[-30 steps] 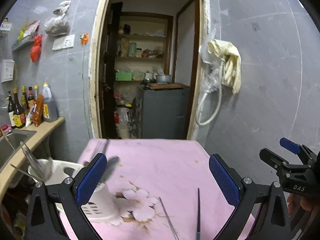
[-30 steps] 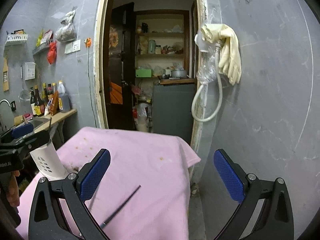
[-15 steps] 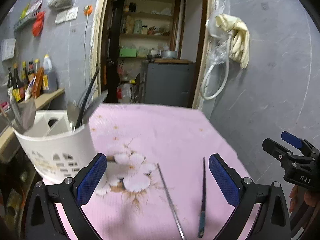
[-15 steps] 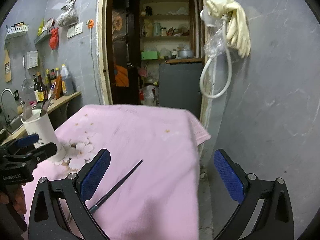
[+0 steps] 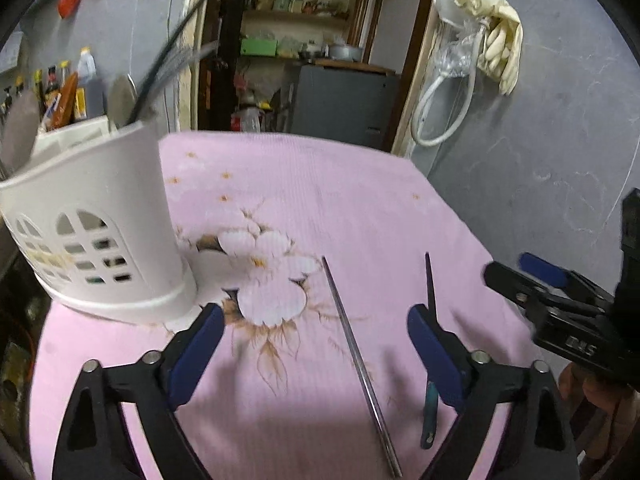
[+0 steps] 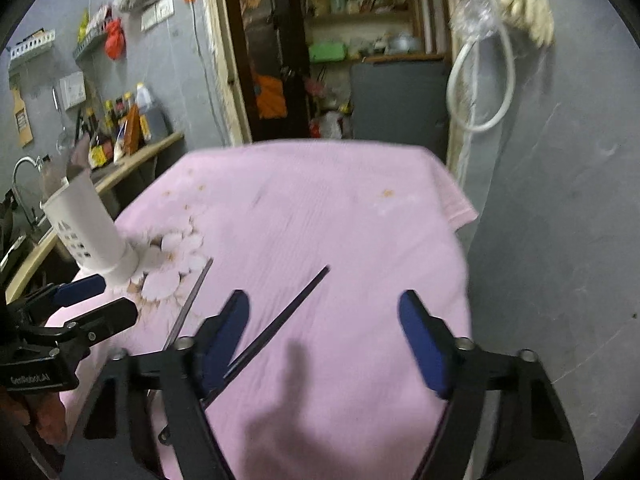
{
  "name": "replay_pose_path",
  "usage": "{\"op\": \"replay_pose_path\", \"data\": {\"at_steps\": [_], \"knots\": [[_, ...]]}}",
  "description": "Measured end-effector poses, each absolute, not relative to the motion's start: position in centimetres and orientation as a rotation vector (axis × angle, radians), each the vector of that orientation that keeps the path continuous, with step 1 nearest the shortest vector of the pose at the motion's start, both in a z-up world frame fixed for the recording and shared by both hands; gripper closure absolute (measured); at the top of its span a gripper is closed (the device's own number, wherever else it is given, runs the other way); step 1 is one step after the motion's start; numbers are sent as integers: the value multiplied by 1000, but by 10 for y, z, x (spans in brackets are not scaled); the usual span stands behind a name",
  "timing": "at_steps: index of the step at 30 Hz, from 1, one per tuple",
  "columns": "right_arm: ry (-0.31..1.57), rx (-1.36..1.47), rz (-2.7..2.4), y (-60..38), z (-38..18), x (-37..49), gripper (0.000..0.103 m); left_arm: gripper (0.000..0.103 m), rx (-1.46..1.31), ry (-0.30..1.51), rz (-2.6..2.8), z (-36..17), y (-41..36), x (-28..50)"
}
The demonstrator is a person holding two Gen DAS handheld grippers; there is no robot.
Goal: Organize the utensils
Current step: 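Move both tools back over the remaining silver and black chopsticks on the cloth, then close the left gripper on the silver chopstick while the right gripper grasps the black chopstick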
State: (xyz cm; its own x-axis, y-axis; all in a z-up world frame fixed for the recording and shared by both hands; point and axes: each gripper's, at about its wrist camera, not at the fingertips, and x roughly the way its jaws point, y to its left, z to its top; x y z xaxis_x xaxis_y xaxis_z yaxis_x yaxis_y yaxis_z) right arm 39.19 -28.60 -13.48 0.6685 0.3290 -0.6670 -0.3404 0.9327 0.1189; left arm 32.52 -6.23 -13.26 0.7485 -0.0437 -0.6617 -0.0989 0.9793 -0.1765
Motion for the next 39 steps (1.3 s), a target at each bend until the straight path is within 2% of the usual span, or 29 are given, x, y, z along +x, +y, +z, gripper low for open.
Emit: {"op": "replay_pose_path", "data": {"at_steps": [3, 9, 12, 17, 27, 34, 37, 39], "knots": [[799, -28, 402, -276, -145, 398, 52, 24, -219, 758, 9, -141, -62, 328], [893, -37, 445, -259, -159, 408, 62, 42, -261, 812, -36, -154, -58, 332], [916, -37, 453, -253, -163, 412, 63, 47, -276, 832, -57, -158, -58, 335], [954, -68, 445, -240, -167, 418, 67, 52, -276, 857, -77, -164, -60, 339], [1031, -214, 428, -229, -161, 407, 86, 55, -203, 889, -88, -162, -68, 345], [1105, -146, 419, -246, -161, 410, 89, 63, 43, 957, -79, -160, -96, 360], [1116, -147, 403, -242, -163, 413, 89, 68, 27, 973, -87, -159, -94, 363], [1112, -145, 387, -240, -164, 413, 89, 75, 23, 975, -86, -158, -92, 363]]}}
